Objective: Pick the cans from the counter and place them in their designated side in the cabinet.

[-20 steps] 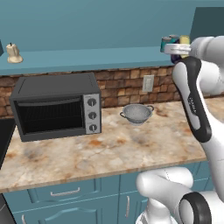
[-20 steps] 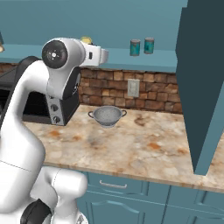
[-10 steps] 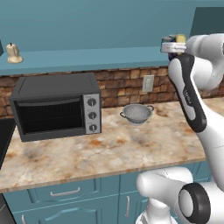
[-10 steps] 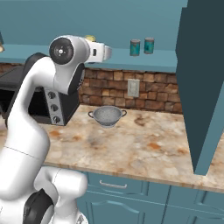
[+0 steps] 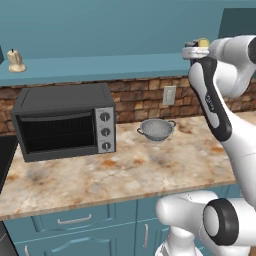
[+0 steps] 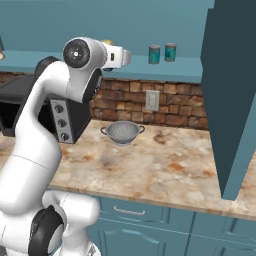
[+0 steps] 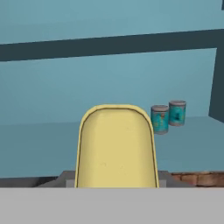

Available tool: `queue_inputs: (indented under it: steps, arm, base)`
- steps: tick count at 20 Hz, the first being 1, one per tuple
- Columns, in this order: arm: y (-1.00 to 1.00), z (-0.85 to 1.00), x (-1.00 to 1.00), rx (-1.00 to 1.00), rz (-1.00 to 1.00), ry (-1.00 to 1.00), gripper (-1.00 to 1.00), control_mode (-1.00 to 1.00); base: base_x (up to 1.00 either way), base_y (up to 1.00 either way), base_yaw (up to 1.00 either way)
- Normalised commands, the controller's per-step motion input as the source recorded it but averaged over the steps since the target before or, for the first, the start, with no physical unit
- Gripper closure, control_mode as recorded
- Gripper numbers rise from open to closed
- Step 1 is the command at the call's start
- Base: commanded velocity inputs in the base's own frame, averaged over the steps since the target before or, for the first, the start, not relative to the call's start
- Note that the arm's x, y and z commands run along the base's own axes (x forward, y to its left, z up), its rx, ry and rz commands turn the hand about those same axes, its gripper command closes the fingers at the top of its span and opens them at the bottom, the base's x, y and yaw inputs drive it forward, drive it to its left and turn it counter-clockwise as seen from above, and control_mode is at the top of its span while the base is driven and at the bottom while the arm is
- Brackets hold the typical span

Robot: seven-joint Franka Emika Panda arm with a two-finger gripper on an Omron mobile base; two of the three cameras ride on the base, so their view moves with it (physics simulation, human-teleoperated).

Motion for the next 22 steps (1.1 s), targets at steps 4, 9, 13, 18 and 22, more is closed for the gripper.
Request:
queue_inputs:
  steps: [4, 9, 13, 18, 22]
  arm:
    - [-0.14, 0.0, 0.17, -0.02, -0.01, 0.03, 1.0, -1.0]
    - [-0.13, 0.0, 0.18, -0.02, 0.0, 0.03, 1.0, -1.0]
    - [-0.09, -0.01, 0.21, -0.01, 0.0, 0.04, 1.0, -1.0]
    - [-0.05, -0.04, 0.25, -0.01, 0.0, 0.05, 1.0, -1.0]
    - [-0.04, -0.04, 0.27, -0.01, 0.0, 0.05, 1.0, -1.0]
  base:
    - [0.0, 0.0, 0.0]
    - [0.0, 0.0, 0.0]
    - [0.0, 0.0, 0.0]
    - [0.0, 0.0, 0.0]
    - [0.0, 0.0, 0.0]
